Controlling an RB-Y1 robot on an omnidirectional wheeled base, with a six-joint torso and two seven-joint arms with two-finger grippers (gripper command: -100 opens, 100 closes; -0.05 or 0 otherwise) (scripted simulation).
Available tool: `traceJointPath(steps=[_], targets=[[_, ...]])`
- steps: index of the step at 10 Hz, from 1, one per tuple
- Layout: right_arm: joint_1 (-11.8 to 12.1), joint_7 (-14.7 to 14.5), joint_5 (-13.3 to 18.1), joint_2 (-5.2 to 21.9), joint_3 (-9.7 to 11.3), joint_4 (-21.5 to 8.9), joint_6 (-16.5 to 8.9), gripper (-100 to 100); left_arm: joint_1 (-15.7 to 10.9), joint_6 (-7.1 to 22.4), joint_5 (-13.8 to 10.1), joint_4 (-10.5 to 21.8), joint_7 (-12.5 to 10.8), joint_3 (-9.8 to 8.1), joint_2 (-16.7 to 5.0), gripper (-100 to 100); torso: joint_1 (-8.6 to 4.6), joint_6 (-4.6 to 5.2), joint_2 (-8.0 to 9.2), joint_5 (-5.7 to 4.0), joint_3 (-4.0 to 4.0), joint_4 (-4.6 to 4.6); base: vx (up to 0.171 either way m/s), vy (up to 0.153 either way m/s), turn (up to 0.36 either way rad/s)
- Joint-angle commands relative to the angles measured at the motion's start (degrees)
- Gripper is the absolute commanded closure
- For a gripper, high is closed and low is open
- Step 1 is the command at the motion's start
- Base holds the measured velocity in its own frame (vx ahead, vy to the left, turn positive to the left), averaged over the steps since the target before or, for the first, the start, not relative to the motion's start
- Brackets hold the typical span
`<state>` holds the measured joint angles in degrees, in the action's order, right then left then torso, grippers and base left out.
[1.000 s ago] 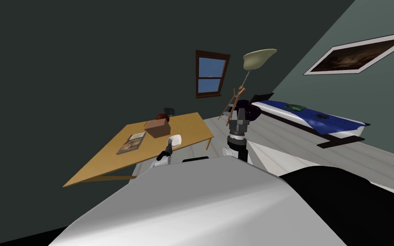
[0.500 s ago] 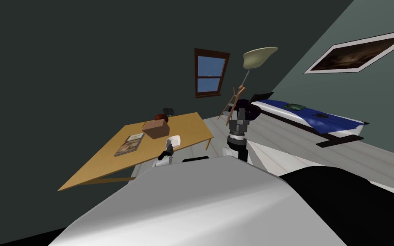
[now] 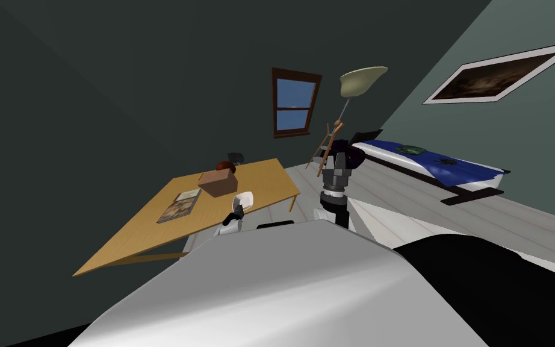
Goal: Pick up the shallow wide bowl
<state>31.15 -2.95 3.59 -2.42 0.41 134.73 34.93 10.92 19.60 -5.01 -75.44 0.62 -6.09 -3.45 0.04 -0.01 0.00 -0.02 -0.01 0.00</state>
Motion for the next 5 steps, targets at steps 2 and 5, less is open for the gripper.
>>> traceJointPath(steps=[2,5], targets=[[0.0,0.0,0.0,0.0,0.0,0.0,0.0,0,0.1,0.1,0.0,0.1,0.0,0.0,0.0,100,-0.02,0.02,0.01,-0.03,0.03,0.05,0.0,0.0,0.0],[0.0,0.0,0.0,0.0,0.0,0.0,0.0,0,0.0,0.0,0.0,0.0,0.0,0.0,0.0,0,-0.03,0.0,0.04,-0.02,0.04,0.03,0.0,0.0,0.0]])
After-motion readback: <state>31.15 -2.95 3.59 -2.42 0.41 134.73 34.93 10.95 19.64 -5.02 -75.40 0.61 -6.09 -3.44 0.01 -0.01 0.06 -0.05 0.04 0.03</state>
